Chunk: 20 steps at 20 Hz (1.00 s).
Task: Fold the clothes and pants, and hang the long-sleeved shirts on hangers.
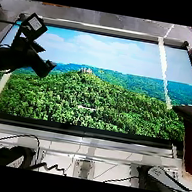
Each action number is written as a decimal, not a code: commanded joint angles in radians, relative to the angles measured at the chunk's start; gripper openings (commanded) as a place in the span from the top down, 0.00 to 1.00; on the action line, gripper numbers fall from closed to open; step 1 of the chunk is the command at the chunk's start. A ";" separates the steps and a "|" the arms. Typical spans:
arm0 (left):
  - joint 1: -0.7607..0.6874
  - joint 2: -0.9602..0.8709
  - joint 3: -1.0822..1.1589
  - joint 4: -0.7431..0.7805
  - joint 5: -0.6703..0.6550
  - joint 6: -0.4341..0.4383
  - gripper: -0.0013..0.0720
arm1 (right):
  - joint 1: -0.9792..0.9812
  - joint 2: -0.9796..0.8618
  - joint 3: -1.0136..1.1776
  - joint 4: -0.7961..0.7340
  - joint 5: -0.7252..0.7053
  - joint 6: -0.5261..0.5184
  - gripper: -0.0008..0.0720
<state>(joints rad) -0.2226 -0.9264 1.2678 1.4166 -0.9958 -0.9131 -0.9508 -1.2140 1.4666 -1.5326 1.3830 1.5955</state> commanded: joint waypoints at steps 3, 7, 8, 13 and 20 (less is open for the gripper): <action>0.000 -0.020 -0.001 0.012 -0.005 0.000 0.05 | -0.248 0.015 -0.001 -0.046 0.099 0.107 0.97; 0.000 -0.037 -0.001 0.012 -0.004 0.000 0.05 | -0.283 0.016 -0.003 -0.051 0.097 0.202 0.97; 0.000 -0.039 -0.001 0.012 -0.004 0.000 0.05 | -0.283 0.016 -0.003 -0.035 0.084 0.205 0.97; 0.000 -0.040 -0.001 0.012 -0.004 0.000 0.05 | -0.283 0.016 -0.003 -0.008 0.050 0.248 0.14; 0.000 -0.040 -0.001 0.012 -0.004 0.000 0.05 | -0.232 0.016 -0.003 0.162 0.019 0.246 0.97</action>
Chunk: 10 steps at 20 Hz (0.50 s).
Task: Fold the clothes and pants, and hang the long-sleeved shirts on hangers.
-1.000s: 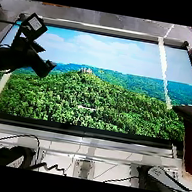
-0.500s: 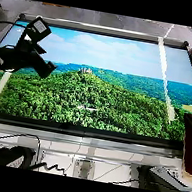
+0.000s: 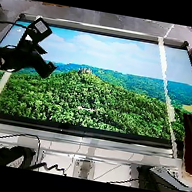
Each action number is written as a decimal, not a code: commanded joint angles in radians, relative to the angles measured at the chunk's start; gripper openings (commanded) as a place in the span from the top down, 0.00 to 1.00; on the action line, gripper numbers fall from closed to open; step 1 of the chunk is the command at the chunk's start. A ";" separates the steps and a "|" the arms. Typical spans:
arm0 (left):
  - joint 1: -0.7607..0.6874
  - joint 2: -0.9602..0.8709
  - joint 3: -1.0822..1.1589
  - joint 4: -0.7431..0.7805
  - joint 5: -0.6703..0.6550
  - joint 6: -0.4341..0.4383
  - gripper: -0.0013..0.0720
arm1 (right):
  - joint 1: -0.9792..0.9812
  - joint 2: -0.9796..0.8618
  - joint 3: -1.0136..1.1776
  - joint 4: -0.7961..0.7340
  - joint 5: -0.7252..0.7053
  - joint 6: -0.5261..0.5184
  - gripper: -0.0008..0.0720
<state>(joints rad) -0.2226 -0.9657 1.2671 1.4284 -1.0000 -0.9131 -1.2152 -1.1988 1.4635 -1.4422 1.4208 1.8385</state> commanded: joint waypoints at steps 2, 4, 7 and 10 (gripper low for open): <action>0.000 -0.001 0.000 0.000 0.000 0.000 0.05 | 0.119 0.001 0.000 0.075 -0.042 -0.007 0.97; 0.000 -0.001 0.000 0.000 0.000 0.000 0.05 | 0.259 0.001 0.000 0.080 -0.065 -0.063 0.97; 0.000 -0.001 0.000 0.000 0.000 0.000 0.05 | 0.532 -0.003 0.000 0.078 -0.087 -0.129 0.97; 0.000 -0.001 0.000 0.000 0.000 0.000 0.05 | 0.803 -0.010 0.000 0.037 -0.085 -0.222 0.97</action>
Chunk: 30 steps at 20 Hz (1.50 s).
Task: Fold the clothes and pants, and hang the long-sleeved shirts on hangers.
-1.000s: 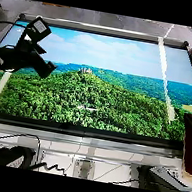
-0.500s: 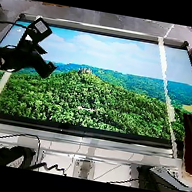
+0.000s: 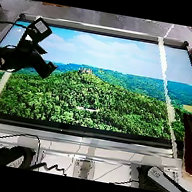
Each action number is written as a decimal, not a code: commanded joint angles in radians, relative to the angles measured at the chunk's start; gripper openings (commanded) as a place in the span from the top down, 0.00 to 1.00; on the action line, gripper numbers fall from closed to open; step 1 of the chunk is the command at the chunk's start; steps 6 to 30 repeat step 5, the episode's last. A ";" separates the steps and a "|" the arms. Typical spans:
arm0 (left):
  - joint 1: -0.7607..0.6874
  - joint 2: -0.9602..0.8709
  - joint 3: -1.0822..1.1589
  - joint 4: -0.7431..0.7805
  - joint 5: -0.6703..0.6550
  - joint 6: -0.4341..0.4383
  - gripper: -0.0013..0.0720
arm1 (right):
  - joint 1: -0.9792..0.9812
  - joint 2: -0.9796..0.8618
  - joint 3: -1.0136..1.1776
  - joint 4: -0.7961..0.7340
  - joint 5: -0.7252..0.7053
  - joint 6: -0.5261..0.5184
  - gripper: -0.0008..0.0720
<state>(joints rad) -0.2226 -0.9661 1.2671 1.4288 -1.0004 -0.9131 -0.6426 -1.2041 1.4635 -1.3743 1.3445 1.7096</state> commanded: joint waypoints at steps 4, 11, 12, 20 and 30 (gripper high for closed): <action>0.000 0.000 0.000 0.000 0.000 0.000 0.05 | 0.521 -0.005 0.000 -0.311 -0.024 -0.206 0.97; 0.000 0.000 0.000 0.000 0.000 0.000 0.05 | 0.549 -0.005 0.000 -0.357 -0.029 -0.206 0.97; 0.000 0.000 0.000 0.000 0.000 0.000 0.05 | 0.549 -0.005 0.000 -0.357 -0.029 -0.206 0.97; 0.000 0.000 0.000 0.000 0.000 0.000 0.05 | 0.549 -0.005 0.000 -0.357 -0.029 -0.206 0.97; 0.000 0.000 0.000 0.000 0.000 0.000 0.05 | 0.549 -0.005 0.000 -0.357 -0.029 -0.206 0.97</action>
